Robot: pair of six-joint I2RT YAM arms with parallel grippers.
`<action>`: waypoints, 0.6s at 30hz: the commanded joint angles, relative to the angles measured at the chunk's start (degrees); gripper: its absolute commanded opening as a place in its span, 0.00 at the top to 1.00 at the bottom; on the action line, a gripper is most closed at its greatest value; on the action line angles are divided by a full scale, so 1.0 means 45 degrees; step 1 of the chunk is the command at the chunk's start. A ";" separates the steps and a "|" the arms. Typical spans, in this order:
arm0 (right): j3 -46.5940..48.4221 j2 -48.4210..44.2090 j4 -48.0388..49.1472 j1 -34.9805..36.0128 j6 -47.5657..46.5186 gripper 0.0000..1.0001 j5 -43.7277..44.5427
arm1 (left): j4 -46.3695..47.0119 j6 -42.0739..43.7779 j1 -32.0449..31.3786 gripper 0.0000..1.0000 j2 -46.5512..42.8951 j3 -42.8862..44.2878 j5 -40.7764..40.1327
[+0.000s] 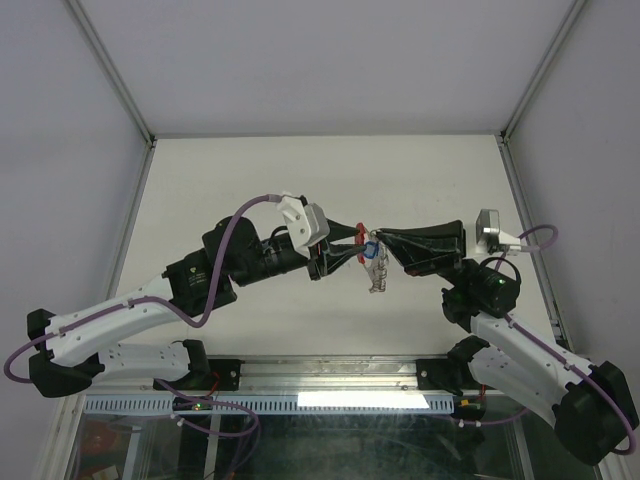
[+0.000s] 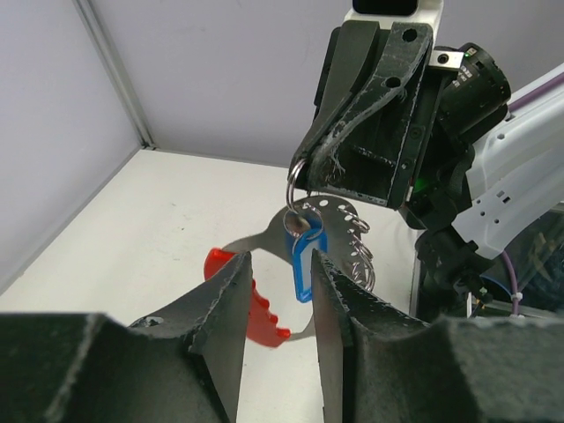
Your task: Put the keys on the keyring
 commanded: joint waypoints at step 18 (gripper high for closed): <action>0.0823 -0.0037 0.0474 0.0062 0.0345 1.00 -0.1476 | 0.0968 0.0057 -0.0127 0.75 -0.0301 0.0501 0.1854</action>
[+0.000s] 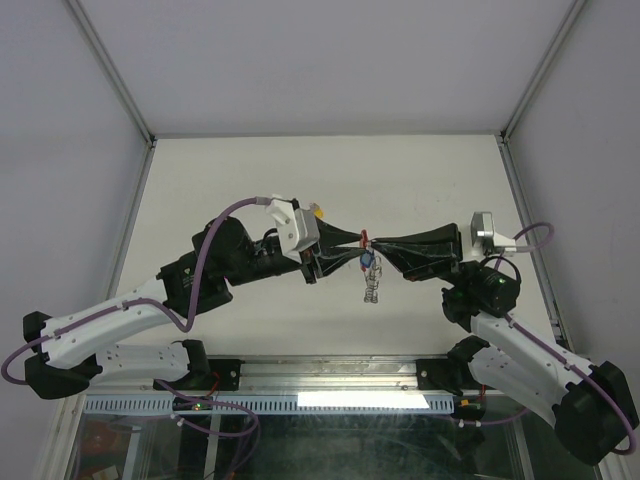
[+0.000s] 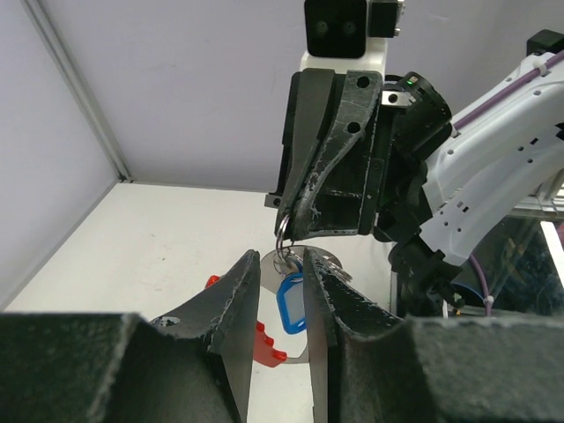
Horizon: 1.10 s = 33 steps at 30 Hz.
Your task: Put the keys on the keyring
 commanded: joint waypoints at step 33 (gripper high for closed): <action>0.0906 0.0095 0.0143 0.0062 0.0155 1.00 -0.0947 | -0.0827 0.0454 -0.0142 1.00 0.0461 0.1172 0.1186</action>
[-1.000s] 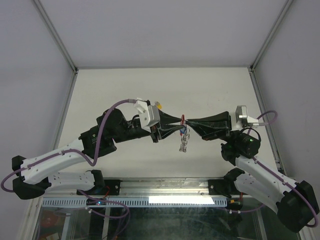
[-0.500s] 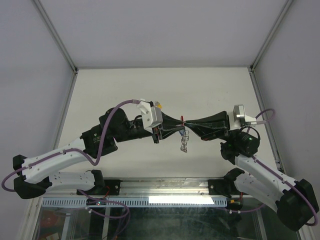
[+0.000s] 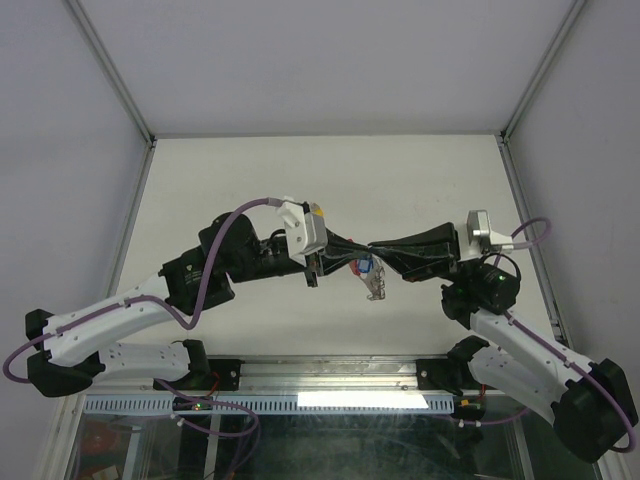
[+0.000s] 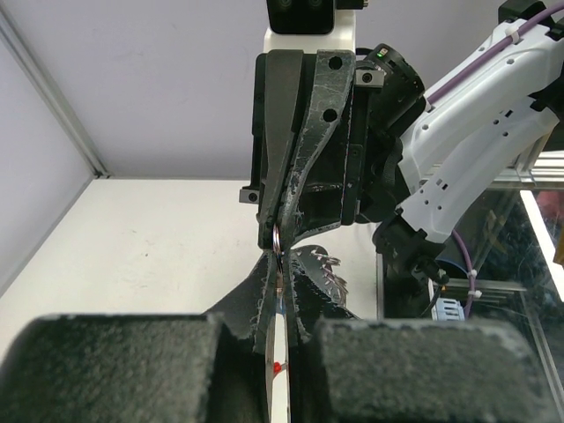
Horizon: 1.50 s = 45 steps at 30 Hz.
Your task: Put the keys on the keyring
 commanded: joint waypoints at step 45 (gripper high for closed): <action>0.1395 -0.3844 -1.5091 0.0062 -0.6196 0.43 0.6283 | -1.0028 -0.1767 0.3559 1.00 0.5024 0.5535 -0.3167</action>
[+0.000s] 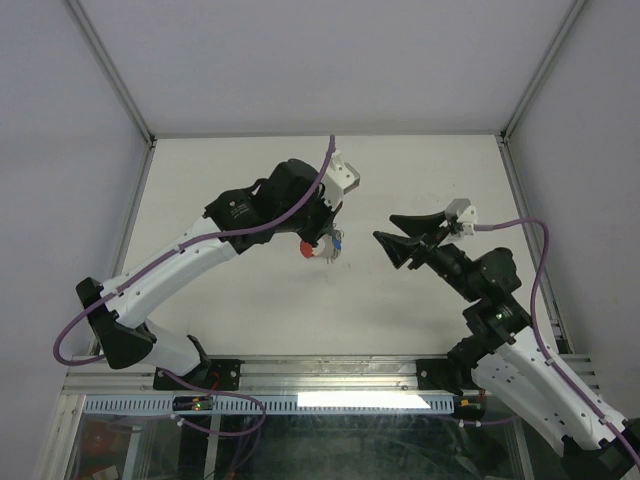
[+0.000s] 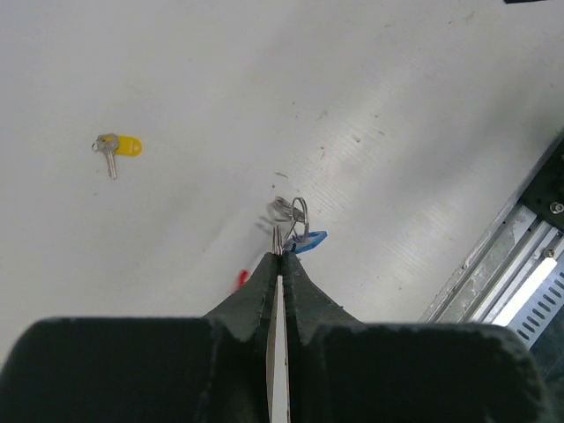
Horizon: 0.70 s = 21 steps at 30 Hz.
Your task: Put the keys on the keyring
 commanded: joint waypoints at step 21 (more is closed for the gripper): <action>0.3163 0.3080 -0.7028 0.0030 0.1347 0.21 0.2459 | 0.2151 -0.1168 0.2205 1.00 0.0912 -0.2026 0.2622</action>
